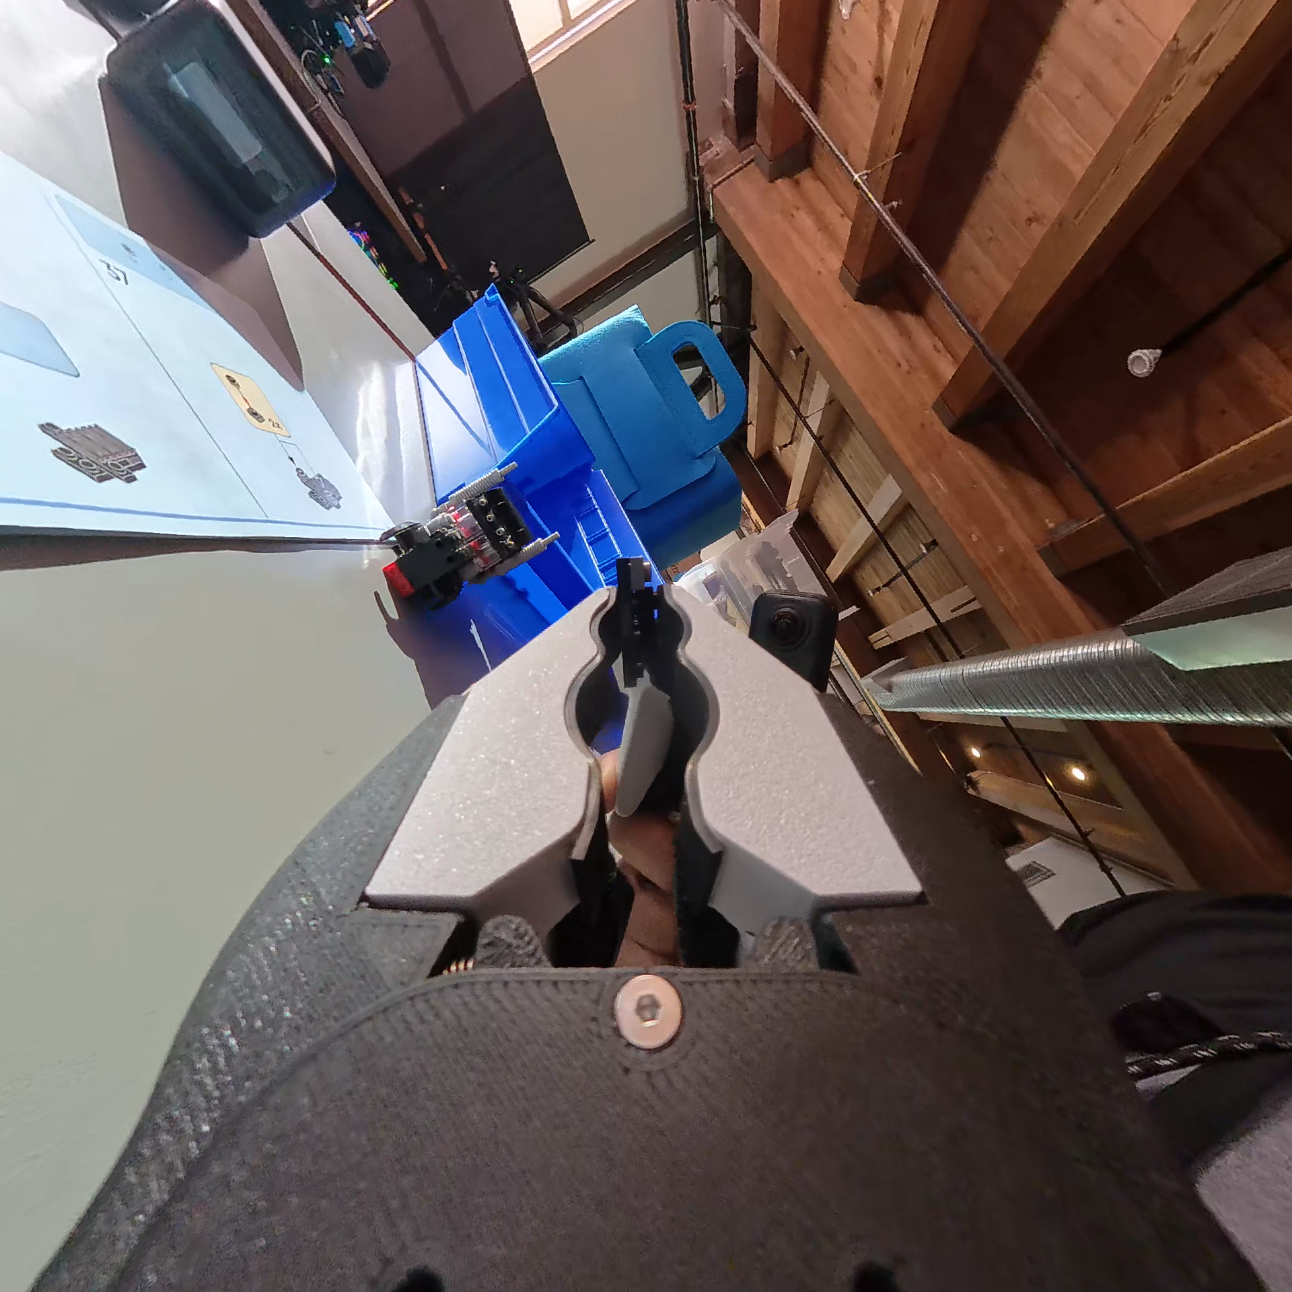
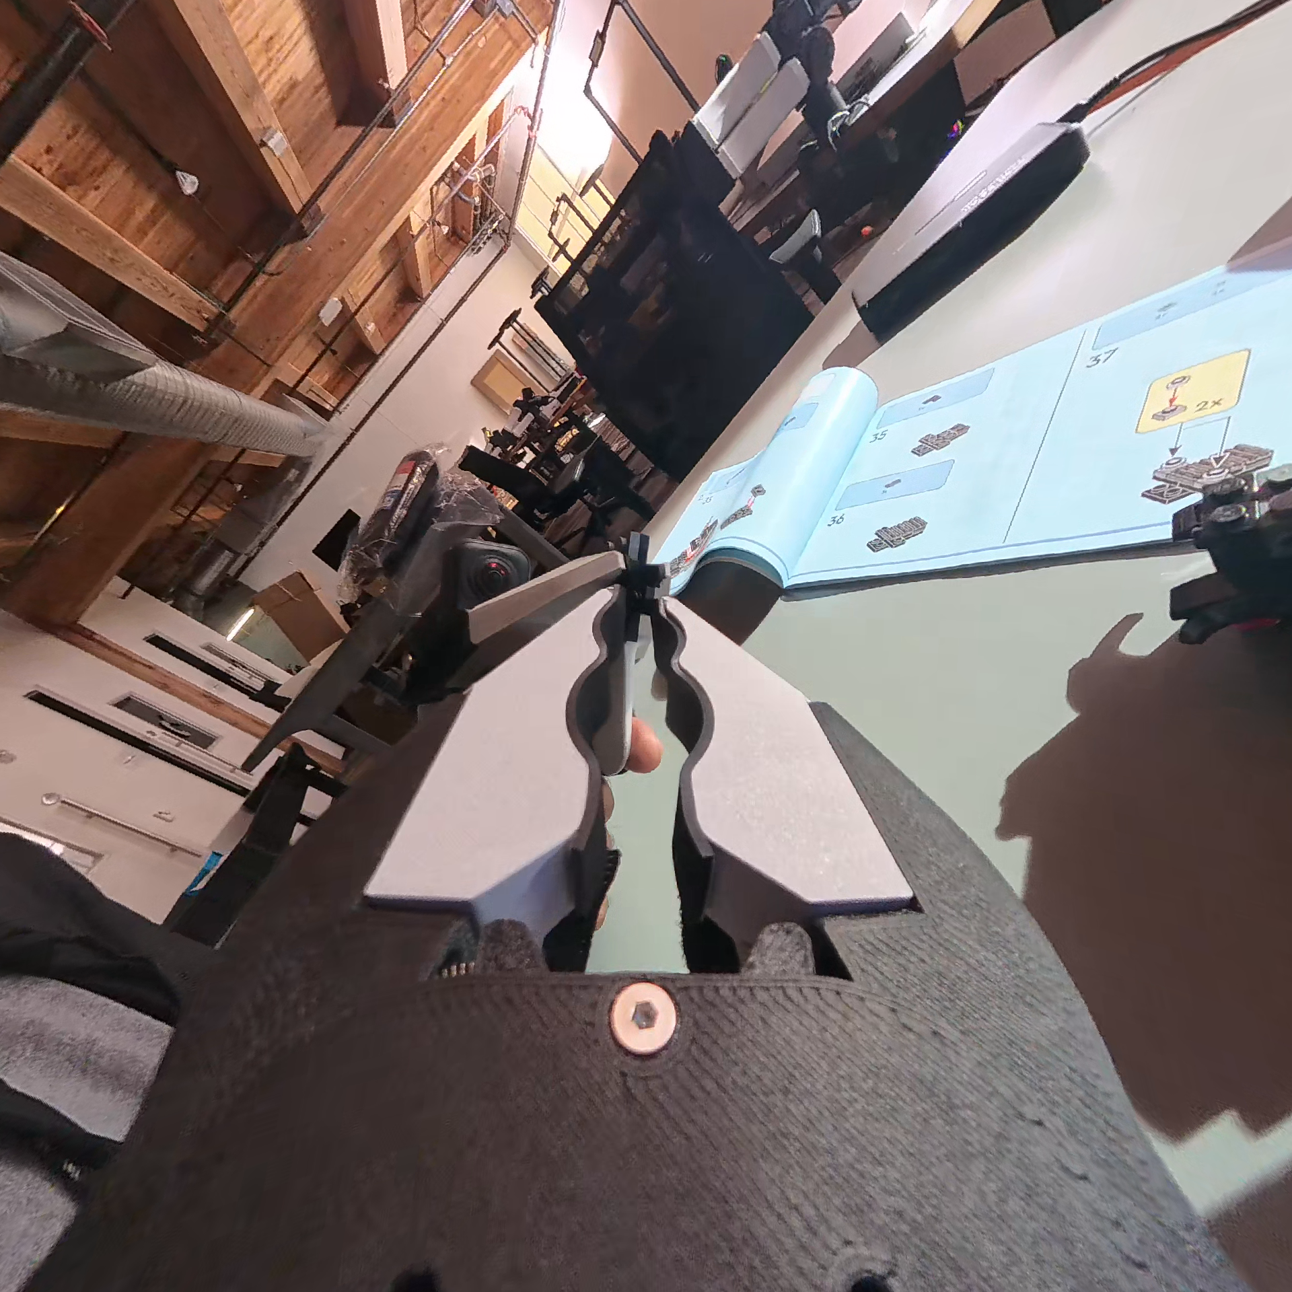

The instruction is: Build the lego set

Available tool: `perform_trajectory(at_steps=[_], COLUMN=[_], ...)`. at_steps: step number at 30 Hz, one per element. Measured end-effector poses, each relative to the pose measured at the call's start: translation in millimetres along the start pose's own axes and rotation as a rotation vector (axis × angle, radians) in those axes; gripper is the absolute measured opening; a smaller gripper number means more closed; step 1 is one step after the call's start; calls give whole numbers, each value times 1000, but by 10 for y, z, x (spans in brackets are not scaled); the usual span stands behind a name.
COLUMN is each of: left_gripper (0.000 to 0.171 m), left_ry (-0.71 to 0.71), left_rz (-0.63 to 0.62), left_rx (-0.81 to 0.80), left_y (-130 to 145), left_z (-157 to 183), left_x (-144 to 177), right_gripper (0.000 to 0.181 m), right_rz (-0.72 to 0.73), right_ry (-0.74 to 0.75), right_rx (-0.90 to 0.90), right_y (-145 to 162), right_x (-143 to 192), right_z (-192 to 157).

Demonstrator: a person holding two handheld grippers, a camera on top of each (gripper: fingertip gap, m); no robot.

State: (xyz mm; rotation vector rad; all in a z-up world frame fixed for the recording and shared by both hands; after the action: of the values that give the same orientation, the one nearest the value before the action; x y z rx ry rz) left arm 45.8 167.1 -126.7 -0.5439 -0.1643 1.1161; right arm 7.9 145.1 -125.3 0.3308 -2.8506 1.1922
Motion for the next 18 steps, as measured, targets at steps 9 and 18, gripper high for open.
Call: perform_trajectory(at_steps=[9, 18], left_gripper=[10, 12], left_ry=[15, 28], left_rz=[-14, -19], left_rx=[-70, -96], left_y=[2, 4], left_z=[67, 102], left_x=[-11, -20], right_gripper=[7, 8], right_rz=[6, 6], right_ry=[8, 10], right_rx=[81, 97], right_y=[-22, -32], right_x=[22, 38], right_z=[-54, -68])
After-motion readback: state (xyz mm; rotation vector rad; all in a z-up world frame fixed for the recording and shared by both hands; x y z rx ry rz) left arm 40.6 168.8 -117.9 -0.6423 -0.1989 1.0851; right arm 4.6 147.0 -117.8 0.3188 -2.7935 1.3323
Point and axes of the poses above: each gripper's, where its closed fingertips meet, x back along the fingers, y out of its underside, z = x × y across the jaws, the point moved 3 cm from there along x, back along the fingers, and after that the axes turned 7 degrees about -z, right-handed, at the moved point
